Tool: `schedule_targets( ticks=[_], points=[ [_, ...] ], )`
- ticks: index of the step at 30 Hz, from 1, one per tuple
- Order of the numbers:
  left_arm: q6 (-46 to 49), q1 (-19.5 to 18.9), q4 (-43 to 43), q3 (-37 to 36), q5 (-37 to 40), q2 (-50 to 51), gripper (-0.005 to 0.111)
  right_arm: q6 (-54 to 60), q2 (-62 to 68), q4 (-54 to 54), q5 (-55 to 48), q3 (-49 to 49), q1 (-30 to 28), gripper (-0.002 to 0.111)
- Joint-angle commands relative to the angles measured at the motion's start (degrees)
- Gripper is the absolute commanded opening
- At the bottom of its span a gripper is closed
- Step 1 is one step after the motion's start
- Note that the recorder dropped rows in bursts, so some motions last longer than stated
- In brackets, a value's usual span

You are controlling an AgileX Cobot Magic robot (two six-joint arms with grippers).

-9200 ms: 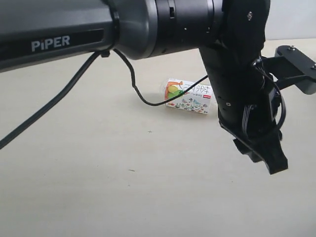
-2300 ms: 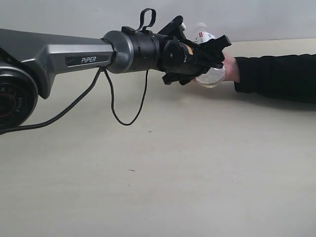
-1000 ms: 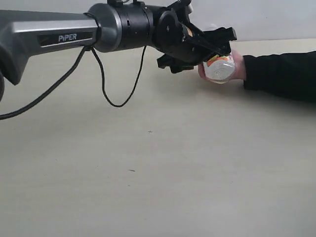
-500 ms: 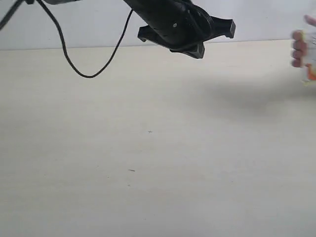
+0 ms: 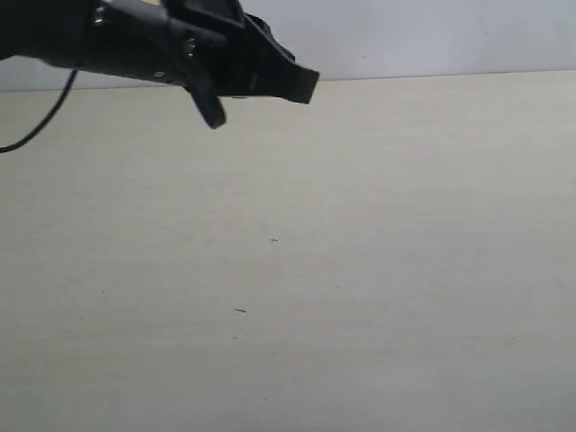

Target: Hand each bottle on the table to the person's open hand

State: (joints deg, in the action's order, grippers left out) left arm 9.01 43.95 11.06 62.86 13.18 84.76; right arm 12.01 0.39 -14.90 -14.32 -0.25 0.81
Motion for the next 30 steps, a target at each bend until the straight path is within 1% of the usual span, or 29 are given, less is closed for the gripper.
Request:
schedule_targets(
  ticks=[1, 6, 8, 11, 17, 21, 23, 26, 30],
  points=[
    [3.1, -0.6, -0.4, -6.7, -13.8, -8.2, 0.000, 0.0, -0.4, -0.1, 0.3, 0.3, 0.2, 0.000],
    [3.7, -0.8, -0.4, -9.8, -15.2, -13.2, 0.000, 0.0, -0.4, -0.1, 0.3, 0.3, 0.2, 0.000],
    [3.7, -0.8, -0.4, -10.8, -15.4, -13.4, 0.000, 0.0, -0.4, -0.1, 0.3, 0.3, 0.2, 0.000],
    [4.1, -0.8, -0.4, -12.2, -17.7, -13.1, 0.000, 0.0, -0.4, -0.1, 0.3, 0.3, 0.2, 0.000],
    [4.7, -0.8, -0.4, -12.7, -24.9, -13.0, 0.000, 0.0, -0.4, -0.1, 0.3, 0.3, 0.2, 0.000],
    [8.4, -0.8, -0.4, -12.7, -31.1, -13.0, 0.000, 0.0, -0.4, -0.1, 0.3, 0.3, 0.2, 0.000],
    [8.6, -0.8, -0.4, -12.7, -33.2, -13.0, 0.000, 0.0, -0.4, 0.3, 0.3, 0.3, 0.2, 0.000],
    [8.8, -0.8, -0.4, -12.7, -33.4, -13.0, 0.000, 0.6, -0.4, 1.0, 0.3, 0.3, 0.2, 0.000],
    [12.0, -0.8, -0.4, -12.7, -33.9, -13.0, 0.000, 0.6, -0.4, 1.0, 0.3, 0.3, 0.2, 0.000]
  ],
)
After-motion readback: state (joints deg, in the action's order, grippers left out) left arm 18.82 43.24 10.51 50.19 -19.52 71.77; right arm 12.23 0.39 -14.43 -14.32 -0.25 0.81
